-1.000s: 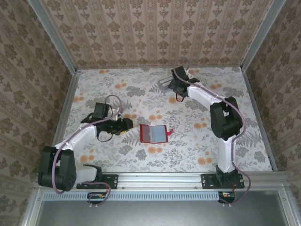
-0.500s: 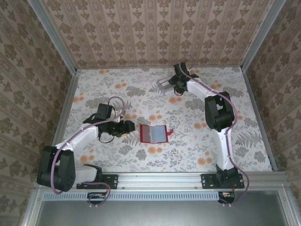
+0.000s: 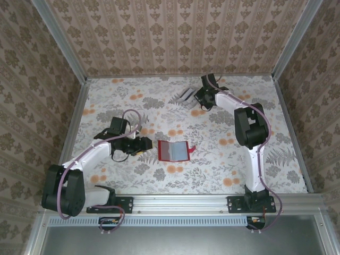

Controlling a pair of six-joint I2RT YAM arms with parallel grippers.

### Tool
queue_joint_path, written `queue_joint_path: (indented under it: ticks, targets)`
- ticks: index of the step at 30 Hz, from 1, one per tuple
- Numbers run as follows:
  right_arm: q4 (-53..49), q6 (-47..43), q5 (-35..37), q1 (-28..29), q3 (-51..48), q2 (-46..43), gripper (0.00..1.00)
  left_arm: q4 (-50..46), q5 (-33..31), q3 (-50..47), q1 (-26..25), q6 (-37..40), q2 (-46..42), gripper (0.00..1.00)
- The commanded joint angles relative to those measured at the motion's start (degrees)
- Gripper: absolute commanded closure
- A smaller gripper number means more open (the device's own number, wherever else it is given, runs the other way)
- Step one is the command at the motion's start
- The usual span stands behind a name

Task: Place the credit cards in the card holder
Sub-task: Move the storage box to the center of the table.

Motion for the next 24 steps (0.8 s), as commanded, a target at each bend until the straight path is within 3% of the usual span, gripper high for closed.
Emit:
queue_joint_path:
  ticks: [1,15,18,24]
  targets:
    - [-3.2,-8.1,-1.4,-0.7,-1.7,-3.4,0.96,-2.0,-0.3,2.1,-0.4,1.6,-1.9,0.43]
    - [-20.8,-44.1,-11.4,-2.2,-4.3,-14.3,1.00,-0.9,-0.4,2.5,-0.5,1.5,-0.7,0.43]
    - [-24.9,-50.3,-15.3,-2.2,-3.6,-13.8,1.00,-0.7,-0.1,3.1,-0.5,1.8,0.5,0.43]
    - [-30.9,-58.0,-13.8,-2.2,-0.8,-10.2,1.00,-0.6,0.5,4.2,-0.6,2.1,2.5,0.43]
